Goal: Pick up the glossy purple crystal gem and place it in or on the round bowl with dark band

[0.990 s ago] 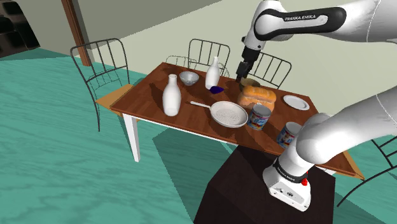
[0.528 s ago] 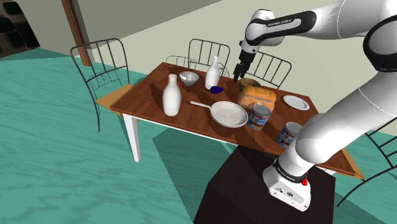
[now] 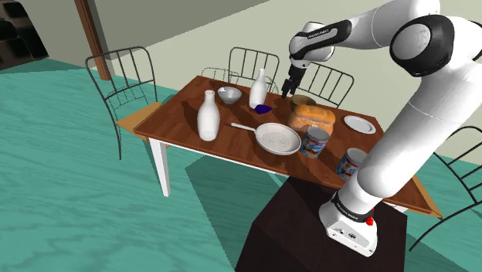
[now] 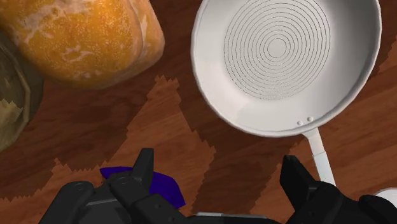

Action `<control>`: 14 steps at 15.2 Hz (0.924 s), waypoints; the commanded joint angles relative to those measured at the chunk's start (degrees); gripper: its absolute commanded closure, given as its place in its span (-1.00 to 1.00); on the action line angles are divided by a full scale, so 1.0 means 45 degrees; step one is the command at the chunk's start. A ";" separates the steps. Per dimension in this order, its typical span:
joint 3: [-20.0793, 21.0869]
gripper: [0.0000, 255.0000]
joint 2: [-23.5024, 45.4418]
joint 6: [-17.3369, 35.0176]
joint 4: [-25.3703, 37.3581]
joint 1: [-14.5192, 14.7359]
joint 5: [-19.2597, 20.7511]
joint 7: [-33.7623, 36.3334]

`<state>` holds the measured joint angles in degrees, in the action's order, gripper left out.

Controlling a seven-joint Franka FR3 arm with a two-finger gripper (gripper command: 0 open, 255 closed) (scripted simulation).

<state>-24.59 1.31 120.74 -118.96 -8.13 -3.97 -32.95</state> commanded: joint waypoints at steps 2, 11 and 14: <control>-0.0208 -1.00 0.1580 0.0330 0.1190 -0.0333 -0.0775 -0.0740; -0.0096 -1.00 0.5850 0.0318 0.5339 -0.2113 -0.2732 -0.2311; -0.0029 -1.00 0.6033 0.0571 0.5259 -0.2155 -0.2825 -0.2368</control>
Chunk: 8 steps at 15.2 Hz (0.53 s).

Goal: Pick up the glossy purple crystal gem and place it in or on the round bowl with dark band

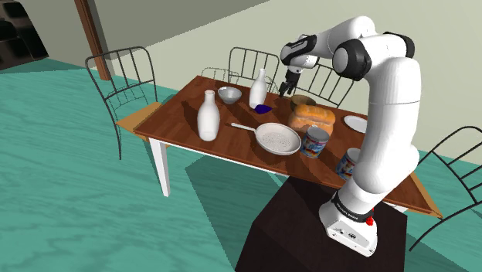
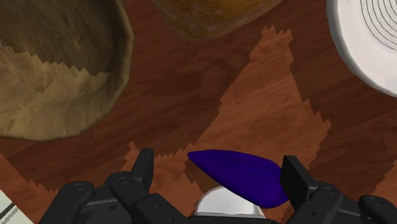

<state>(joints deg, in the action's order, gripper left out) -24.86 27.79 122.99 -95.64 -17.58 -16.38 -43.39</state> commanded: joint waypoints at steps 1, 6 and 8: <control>0.0059 -1.00 0.0237 0.0195 0.0034 -0.0071 -0.0115 -0.0077; 0.0200 -1.00 0.0663 0.0753 -0.0128 -0.0146 -0.0341 -0.0212; 0.0201 -1.00 0.0664 0.0752 -0.0125 -0.0146 -0.0341 -0.0212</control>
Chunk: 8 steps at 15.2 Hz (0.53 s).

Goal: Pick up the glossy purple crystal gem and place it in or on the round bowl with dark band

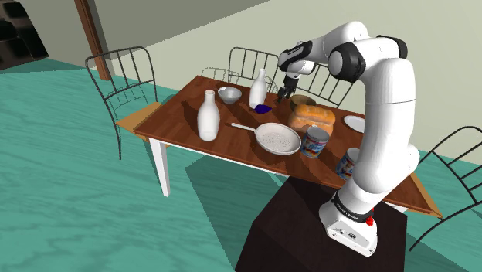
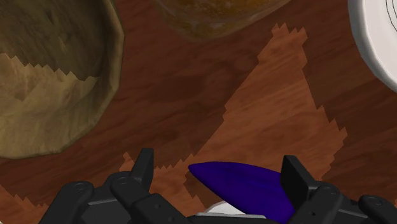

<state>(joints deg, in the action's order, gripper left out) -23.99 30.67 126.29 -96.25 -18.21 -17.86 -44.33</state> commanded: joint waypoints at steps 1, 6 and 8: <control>0.0007 -1.00 0.0024 0.0019 0.0010 -0.0005 -0.0011 -0.0004; 0.0007 1.00 0.0022 0.0017 0.0008 -0.0005 -0.0010 -0.0003; 0.0007 1.00 0.0022 0.0017 0.0009 -0.0005 -0.0010 -0.0003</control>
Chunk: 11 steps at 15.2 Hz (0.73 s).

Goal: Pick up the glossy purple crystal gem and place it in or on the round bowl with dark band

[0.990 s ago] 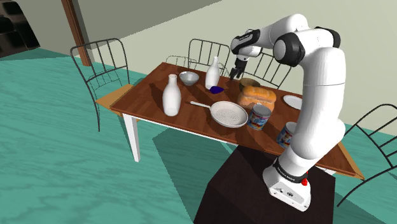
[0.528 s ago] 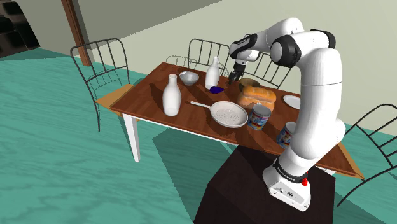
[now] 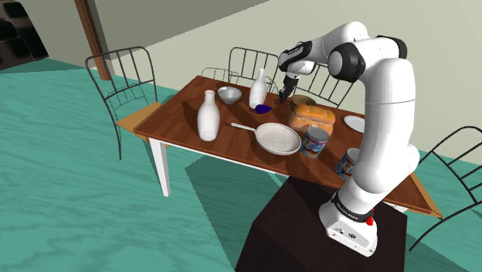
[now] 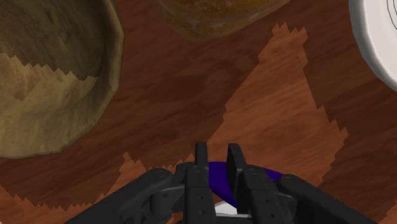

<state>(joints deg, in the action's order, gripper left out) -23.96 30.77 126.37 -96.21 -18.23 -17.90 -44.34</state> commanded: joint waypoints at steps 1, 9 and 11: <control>0.0000 1.00 0.0000 0.0000 0.0000 0.0000 0.0000 0.0000; 0.0577 -1.00 0.0366 0.0098 0.0403 -0.0585 -0.0306 -0.2048; 0.1823 -1.00 0.1164 0.0030 0.1396 -0.1742 -0.0702 -0.5945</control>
<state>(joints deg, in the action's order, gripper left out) -18.43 33.95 126.33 -92.08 -23.73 -20.05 -61.18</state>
